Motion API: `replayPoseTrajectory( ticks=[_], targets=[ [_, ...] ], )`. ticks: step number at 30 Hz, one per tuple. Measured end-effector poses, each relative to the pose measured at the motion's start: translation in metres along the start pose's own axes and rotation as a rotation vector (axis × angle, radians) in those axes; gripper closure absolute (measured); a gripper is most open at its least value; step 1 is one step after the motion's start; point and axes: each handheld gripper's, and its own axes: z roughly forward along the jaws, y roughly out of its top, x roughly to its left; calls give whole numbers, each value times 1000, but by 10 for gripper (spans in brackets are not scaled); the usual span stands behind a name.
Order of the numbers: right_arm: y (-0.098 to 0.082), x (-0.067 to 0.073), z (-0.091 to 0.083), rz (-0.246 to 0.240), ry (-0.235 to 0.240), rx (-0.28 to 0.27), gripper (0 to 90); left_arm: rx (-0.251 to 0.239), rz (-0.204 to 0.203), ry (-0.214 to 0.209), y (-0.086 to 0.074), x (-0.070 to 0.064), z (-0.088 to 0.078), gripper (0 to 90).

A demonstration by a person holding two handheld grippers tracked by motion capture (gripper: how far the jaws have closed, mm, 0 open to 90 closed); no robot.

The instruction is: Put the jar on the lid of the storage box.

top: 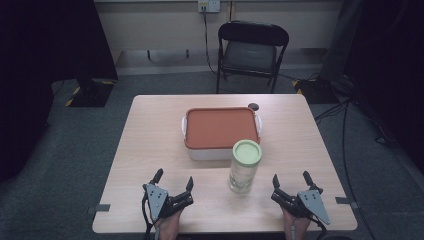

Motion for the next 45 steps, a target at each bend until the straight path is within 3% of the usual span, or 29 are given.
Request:
replayPoseTrajectory(
  ticks=[11,32,39,45],
  targets=[
    [0,0,0,0,-1,0,11,-19,0,-36,16,-4,8,3],
    [0,0,0,0,4,0,11,-29,34,-117,31,-36,21,1],
    [0,0,0,-1,4,0,11,-36,51,-170,36,-51,25,0],
    [0,0,0,0,4,0,11,-55,22,-235,40,-64,29,0]
  ],
)
